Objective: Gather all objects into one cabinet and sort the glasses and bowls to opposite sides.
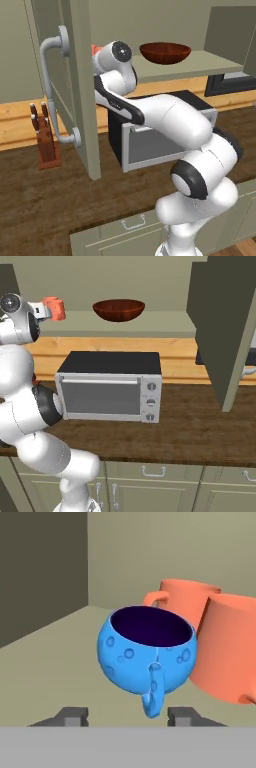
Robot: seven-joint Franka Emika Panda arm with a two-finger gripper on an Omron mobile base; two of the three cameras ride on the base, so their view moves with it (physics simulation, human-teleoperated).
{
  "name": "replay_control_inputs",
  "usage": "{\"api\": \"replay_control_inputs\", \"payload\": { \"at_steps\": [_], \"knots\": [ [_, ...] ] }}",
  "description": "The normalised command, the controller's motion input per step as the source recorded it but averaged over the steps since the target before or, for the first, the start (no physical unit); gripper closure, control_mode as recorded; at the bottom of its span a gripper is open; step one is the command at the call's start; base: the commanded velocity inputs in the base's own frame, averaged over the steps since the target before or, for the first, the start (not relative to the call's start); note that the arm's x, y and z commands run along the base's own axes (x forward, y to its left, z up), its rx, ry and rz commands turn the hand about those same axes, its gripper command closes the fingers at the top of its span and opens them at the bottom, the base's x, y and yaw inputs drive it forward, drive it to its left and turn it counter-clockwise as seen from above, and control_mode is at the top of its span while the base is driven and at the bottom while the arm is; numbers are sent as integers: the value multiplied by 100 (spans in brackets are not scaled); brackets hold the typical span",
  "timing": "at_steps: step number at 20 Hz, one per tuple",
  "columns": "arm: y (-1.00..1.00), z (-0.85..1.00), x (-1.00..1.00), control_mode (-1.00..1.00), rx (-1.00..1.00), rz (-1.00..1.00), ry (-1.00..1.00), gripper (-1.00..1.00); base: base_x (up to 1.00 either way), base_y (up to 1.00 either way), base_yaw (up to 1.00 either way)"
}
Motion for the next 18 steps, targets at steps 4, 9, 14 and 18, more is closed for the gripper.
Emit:
{"api": "replay_control_inputs", "payload": {
  "at_steps": [4,9,14,18],
  "knots": [
    [0,20,-60,-100,7,-4,0,-100,0,0,0],
    [-6,2,-53,-100,5,0,0,-100,0,0,0],
    [-39,1,-30,-100,7,0,0,-100,0,0,0],
    [-27,18,-94,-100,7,1,-4,-100,0,0,0]
  ]
}}
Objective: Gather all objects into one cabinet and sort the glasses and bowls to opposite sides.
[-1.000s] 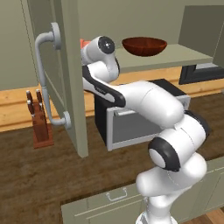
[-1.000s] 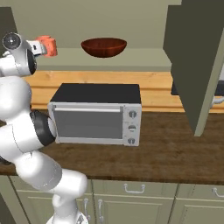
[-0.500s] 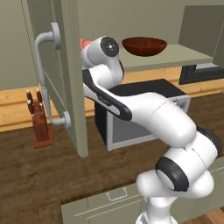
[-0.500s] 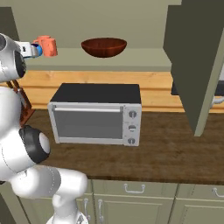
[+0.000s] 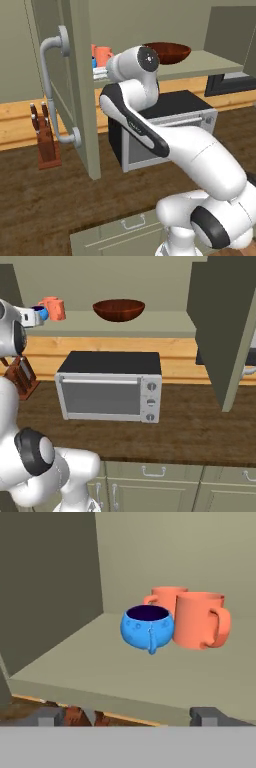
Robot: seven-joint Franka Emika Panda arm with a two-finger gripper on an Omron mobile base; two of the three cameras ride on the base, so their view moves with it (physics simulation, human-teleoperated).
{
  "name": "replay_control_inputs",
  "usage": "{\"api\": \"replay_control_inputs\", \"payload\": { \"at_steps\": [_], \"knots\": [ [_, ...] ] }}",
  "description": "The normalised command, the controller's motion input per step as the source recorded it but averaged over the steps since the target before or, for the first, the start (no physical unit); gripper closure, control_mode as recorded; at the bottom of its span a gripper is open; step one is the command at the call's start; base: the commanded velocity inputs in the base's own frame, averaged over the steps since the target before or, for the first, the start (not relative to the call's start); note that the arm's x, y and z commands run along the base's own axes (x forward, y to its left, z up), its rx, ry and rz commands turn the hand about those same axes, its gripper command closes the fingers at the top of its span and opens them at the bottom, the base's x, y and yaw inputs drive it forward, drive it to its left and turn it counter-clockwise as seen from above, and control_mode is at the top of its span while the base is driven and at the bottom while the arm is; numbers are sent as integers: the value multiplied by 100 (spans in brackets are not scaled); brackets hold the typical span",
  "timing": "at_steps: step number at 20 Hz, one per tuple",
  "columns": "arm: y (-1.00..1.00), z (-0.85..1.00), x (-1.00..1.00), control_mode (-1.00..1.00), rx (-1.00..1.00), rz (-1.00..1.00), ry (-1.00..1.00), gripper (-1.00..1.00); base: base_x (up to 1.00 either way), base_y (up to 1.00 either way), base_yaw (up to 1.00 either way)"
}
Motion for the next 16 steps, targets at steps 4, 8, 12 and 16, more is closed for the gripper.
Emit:
{"api": "replay_control_inputs", "payload": {
  "at_steps": [4,8,12,16],
  "knots": [
    [-13,43,-100,-100,9,1,-7,-100,0,0,0],
    [-37,16,-100,-100,3,0,0,-100,0,0,0],
    [-64,18,-100,-100,1,-4,0,-100,0,0,0],
    [-62,36,-100,-100,3,-7,0,-100,0,0,0]
  ]
}}
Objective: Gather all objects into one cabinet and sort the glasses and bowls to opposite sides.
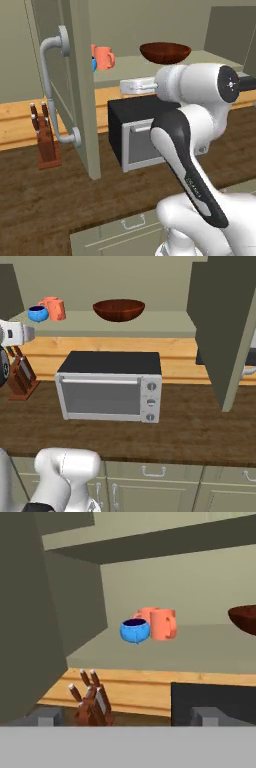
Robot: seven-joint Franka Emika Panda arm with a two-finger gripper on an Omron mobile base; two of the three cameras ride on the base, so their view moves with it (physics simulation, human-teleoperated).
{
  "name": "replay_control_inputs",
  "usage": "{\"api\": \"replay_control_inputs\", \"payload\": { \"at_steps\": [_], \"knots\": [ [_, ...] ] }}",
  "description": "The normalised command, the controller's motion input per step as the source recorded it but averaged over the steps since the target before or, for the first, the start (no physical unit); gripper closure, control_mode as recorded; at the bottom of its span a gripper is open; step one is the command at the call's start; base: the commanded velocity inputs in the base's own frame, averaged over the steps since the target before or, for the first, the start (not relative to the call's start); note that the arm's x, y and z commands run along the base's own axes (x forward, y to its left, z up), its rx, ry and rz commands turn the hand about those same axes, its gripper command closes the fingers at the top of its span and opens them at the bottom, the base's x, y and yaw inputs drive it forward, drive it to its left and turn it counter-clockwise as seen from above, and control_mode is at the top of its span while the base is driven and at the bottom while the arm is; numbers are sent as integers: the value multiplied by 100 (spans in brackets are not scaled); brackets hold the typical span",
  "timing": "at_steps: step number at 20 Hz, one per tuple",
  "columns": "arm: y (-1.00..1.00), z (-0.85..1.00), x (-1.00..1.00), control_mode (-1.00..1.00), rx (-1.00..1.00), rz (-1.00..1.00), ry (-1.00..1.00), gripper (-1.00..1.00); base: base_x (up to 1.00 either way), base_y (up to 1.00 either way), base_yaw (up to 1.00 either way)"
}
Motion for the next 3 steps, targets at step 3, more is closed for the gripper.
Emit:
{"api": "replay_control_inputs", "payload": {
  "at_steps": [3],
  "knots": [
    [-55,55,-100,-100,7,-8,0,-100,0,0,0]
  ]
}}
